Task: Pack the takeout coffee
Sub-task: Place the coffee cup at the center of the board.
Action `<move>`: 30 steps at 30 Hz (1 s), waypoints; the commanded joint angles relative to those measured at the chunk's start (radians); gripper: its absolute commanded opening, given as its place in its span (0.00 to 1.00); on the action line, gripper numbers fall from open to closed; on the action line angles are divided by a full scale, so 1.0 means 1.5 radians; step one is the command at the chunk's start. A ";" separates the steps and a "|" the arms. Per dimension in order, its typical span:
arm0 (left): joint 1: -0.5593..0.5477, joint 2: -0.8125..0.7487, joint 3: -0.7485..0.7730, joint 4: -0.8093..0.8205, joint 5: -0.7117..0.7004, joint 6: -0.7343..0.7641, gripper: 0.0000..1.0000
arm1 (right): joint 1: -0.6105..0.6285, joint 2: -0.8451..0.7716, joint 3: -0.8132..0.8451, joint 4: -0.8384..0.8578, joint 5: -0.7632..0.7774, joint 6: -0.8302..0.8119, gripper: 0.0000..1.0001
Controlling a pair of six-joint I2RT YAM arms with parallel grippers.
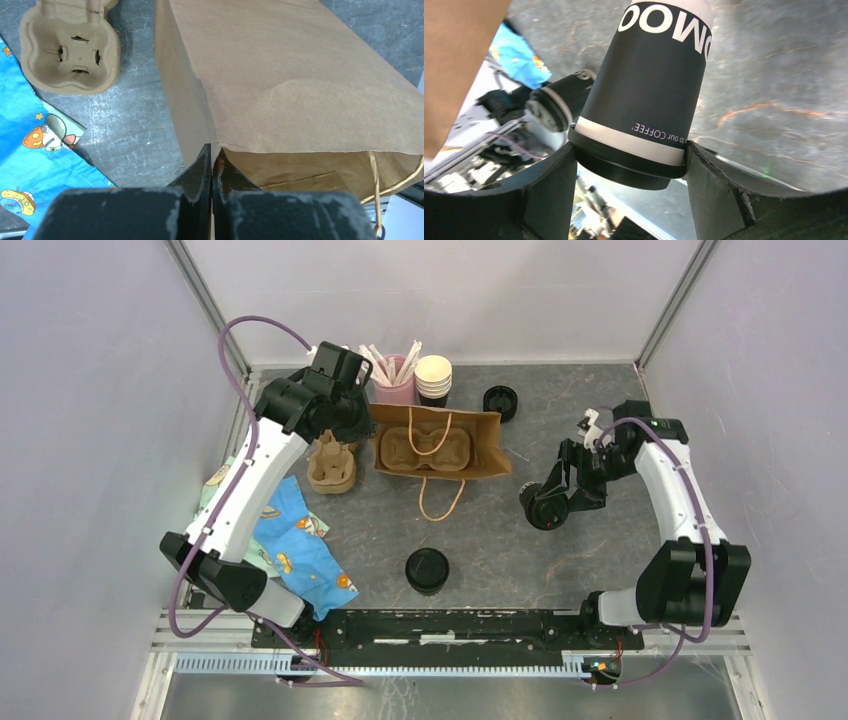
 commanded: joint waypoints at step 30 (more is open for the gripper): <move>0.002 -0.059 -0.021 0.093 -0.039 0.014 0.02 | -0.015 0.007 -0.224 -0.006 -0.074 0.221 0.10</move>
